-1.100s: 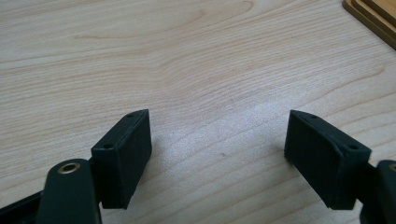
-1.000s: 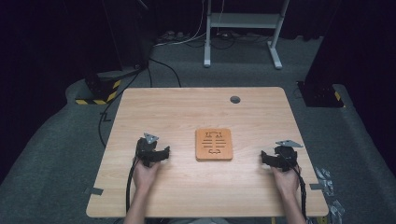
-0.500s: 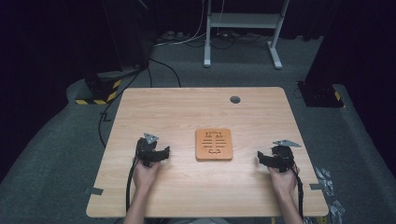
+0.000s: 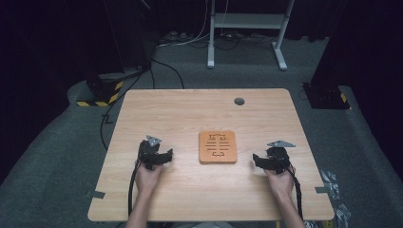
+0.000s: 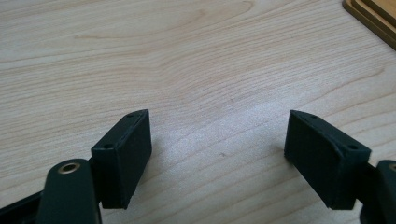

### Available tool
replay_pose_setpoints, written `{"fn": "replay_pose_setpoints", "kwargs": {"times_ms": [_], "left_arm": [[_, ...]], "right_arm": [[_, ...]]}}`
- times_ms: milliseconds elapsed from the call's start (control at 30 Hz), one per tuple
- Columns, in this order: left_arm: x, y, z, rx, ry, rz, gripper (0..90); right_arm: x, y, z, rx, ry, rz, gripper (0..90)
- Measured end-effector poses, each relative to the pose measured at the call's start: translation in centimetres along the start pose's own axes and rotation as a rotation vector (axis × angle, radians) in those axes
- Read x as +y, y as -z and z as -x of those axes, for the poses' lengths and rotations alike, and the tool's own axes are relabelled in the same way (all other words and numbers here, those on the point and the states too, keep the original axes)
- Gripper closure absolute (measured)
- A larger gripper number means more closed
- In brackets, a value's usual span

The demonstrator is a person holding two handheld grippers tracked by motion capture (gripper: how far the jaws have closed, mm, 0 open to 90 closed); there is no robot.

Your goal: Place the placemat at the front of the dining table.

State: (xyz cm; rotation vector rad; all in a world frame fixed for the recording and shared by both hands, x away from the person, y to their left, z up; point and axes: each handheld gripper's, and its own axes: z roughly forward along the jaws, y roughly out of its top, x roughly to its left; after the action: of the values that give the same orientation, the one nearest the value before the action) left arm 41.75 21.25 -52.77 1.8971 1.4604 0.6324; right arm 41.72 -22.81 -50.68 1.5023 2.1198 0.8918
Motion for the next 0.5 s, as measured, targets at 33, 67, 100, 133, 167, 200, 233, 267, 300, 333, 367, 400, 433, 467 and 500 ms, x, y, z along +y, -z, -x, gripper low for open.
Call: {"fn": "replay_pose_setpoints", "kwargs": {"times_ms": [33, 67, 100, 133, 167, 200, 233, 267, 300, 333, 367, 400, 433, 467, 500], "left_arm": [[0.0, 0.0, 0.0, 0.000, 0.000, 0.000, 23.1], [0.0, 0.0, 0.0, 0.000, 0.000, 0.000, 23.1], [0.0, 0.0, 0.0, 0.000, 0.000, 0.000, 23.1], [0.0, 0.0, 0.0, 0.000, 0.000, 0.000, 23.1], [0.0, 0.0, 0.0, 0.000, 0.000, 0.000, 23.1], [0.0, 0.0, 0.0, 0.000, 0.000, 0.000, 23.1], [0.0, 0.0, 0.0, 0.000, 0.000, 0.000, 23.1], [0.0, 0.0, 0.0, 0.000, 0.000, 0.000, 23.1], [0.0, 0.0, 0.0, 0.000, 0.000, 0.000, 23.1], [0.0, 0.0, 0.0, 0.000, 0.000, 0.000, 23.1], [0.0, 0.0, 0.0, 0.000, 0.000, 0.000, 23.1], [0.0, 0.0, 0.0, 0.000, 0.000, 0.000, 23.1], [0.0, 0.0, 0.0, 0.000, 0.000, 0.000, 23.1], [0.0, 0.0, 0.0, 0.000, 0.000, 0.000, 23.1], [0.0, 0.0, 0.0, 0.000, 0.000, 0.000, 23.1]], "right_arm": [[0.0, 0.0, 0.0, 0.000, 0.000, 0.000, 23.2], [0.2, -0.1, -0.3, 0.000, -0.001, 0.012, 23.3], [0.2, -0.1, -0.3, 0.000, -0.001, 0.012, 23.3], [0.4, -0.1, -0.6, 0.001, 0.007, 0.018, 23.4], [0.4, -0.1, -0.6, 0.001, 0.007, 0.018, 23.4], [0.6, -0.1, -0.9, 0.006, 0.007, 0.015, 23.4], [0.6, -0.2, -1.0, 0.009, 0.014, 0.018, 23.5], [0.7, -0.3, -1.1, 0.008, 0.017, 0.020, 23.4], [0.7, -0.3, -1.1, 0.008, 0.017, 0.020, 23.4], [0.7, -0.4, -1.3, 0.012, 0.016, 0.018, 23.5], [0.7, -0.4, -1.3, 0.012, 0.016, 0.018, 23.5], [0.9, -0.4, -1.5, 0.017, 0.015, 0.012, 23.5], [0.9, -0.4, -1.5, 0.017, 0.015, 0.012, 23.5], [1.0, -0.5, -1.6, 0.017, 0.018, 0.024, 23.8], [1.0, -0.5, -1.6, 0.017, 0.018, 0.024, 23.8]]}}
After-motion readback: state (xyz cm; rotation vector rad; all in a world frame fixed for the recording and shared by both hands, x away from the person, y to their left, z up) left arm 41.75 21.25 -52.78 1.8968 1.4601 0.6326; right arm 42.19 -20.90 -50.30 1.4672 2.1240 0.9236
